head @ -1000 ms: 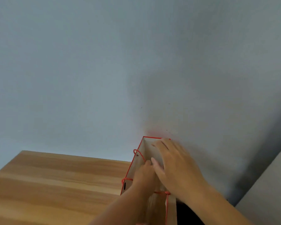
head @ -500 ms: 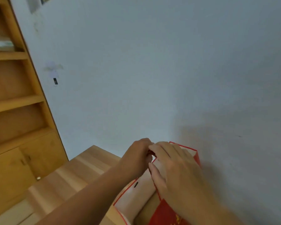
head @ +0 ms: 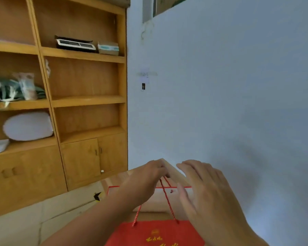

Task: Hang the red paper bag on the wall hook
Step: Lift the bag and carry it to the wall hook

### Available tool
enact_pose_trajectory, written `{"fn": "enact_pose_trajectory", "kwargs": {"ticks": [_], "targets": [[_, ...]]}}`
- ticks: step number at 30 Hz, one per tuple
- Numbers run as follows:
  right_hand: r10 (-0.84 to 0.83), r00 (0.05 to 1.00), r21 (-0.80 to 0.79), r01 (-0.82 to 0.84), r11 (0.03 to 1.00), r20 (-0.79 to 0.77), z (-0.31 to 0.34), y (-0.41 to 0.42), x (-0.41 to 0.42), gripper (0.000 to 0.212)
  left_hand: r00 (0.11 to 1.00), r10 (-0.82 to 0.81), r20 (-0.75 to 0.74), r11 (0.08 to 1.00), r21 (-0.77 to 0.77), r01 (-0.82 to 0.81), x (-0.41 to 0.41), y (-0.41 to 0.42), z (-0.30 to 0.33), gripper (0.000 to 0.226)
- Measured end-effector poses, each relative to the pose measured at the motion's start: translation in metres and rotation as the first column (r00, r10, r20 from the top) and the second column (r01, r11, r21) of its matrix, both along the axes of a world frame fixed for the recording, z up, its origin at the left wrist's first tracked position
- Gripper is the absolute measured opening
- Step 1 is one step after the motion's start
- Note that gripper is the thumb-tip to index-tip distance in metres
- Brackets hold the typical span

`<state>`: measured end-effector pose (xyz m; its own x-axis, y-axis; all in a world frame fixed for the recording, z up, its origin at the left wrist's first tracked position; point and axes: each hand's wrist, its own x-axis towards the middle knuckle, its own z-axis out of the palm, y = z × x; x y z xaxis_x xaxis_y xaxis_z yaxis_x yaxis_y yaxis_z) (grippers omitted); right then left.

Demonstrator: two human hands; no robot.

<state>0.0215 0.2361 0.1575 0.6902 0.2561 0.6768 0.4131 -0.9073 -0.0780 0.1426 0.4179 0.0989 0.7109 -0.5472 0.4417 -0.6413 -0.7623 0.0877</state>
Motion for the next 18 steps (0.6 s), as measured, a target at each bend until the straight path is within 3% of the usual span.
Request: {"fn": "enact_pose_trajectory", "kwargs": {"ticks": [2, 4, 7, 9, 13, 18], "targets": [[0.023, 1.000, 0.015, -0.022, 1.000, -0.012, -0.003, 0.040, 0.018, 0.035, 0.985, 0.158, -0.072, 0.977, 0.157, -0.145, 0.015, 0.050, -0.014, 0.053], [0.039, 0.999, 0.016, -0.038, 0.999, -0.038, -0.006, 0.085, 0.038, 0.034, 0.926, 0.351, -0.139, 0.878, 0.393, -0.274, 0.030, 0.099, -0.026, 0.040], [0.076, 0.995, 0.005, -0.076, 0.997, -0.059, -0.009, 0.152, 0.069, 0.035, 0.870, 0.447, -0.207, 0.799, 0.529, -0.285, 0.046, 0.167, -0.036, 0.032], [0.081, 0.995, 0.022, -0.080, 0.997, -0.060, -0.009, 0.193, 0.087, 0.035, 0.852, 0.457, -0.256, 0.827, 0.474, -0.301, 0.054, 0.211, -0.036, 0.035], [0.078, 0.992, -0.034, -0.082, 0.996, -0.096, -0.011, 0.260, 0.122, 0.037, 0.882, 0.337, -0.330, 0.941, 0.101, -0.322, 0.071, 0.290, -0.039, 0.053], [0.064, 0.987, -0.162, -0.088, 0.983, -0.149, -0.010, 0.332, 0.172, 0.027, 0.933, 0.265, -0.243, 0.937, -0.163, -0.308, 0.106, 0.361, -0.029, 0.039]]}}
